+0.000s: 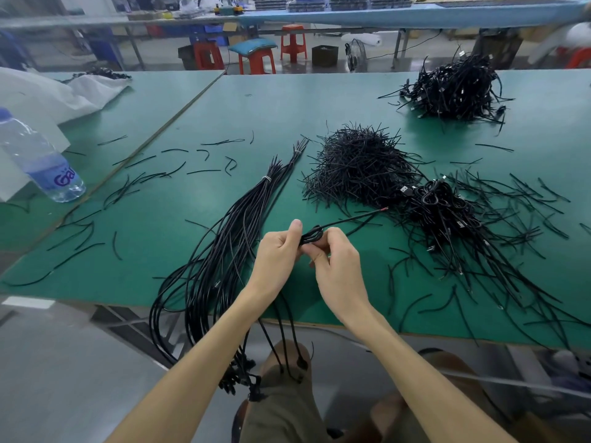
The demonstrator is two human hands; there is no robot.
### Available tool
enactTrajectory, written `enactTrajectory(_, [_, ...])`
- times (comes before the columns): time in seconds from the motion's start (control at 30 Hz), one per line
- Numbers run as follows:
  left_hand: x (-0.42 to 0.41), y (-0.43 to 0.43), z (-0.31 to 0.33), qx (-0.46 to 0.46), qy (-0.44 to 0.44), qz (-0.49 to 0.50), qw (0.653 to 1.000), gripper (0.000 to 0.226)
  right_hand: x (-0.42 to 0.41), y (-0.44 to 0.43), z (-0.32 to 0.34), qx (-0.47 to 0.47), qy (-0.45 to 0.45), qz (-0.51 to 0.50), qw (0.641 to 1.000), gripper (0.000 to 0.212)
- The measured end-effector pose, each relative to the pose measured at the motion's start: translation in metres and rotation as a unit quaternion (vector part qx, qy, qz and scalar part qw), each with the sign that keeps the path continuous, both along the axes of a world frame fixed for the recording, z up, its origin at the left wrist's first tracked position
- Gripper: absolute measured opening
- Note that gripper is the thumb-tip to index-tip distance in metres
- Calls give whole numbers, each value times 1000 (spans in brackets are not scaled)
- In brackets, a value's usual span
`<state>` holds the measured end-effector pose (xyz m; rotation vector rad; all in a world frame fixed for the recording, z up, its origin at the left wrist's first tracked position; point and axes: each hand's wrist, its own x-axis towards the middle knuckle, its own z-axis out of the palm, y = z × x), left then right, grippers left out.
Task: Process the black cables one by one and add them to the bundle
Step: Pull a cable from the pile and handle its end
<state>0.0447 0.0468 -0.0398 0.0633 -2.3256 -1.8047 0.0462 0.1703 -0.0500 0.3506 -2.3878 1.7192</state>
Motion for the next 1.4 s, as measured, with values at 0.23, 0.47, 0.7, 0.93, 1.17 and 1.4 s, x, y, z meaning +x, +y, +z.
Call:
enactTrajectory(0.23, [0,1,0,-14,13,1,1000,57,-1,0,0,10,18,-32,999,23])
enactTrajectory(0.47, [0,-2,0,-12,32,-8,999,33,-4,3,5,-20,-5,-54,998,29])
enactTrajectory(0.7, [1,-10,9,24,-13,-27,999,15,-7,7,1,-42,-40,-45,997,25])
enactTrajectory(0.93, [20,-40,39,-30,24,-214,976,25,-1,13,9,-97,-90,71,989,23])
enactTrajectory(1.17, [33,-41,57,-238,96,-240,936,41,19,19,23,-252,-128,218,934,18])
enactTrajectory(1.4, [31,-24,76,-304,168,-186,919,15,16,37,33,-249,-139,214,934,24])
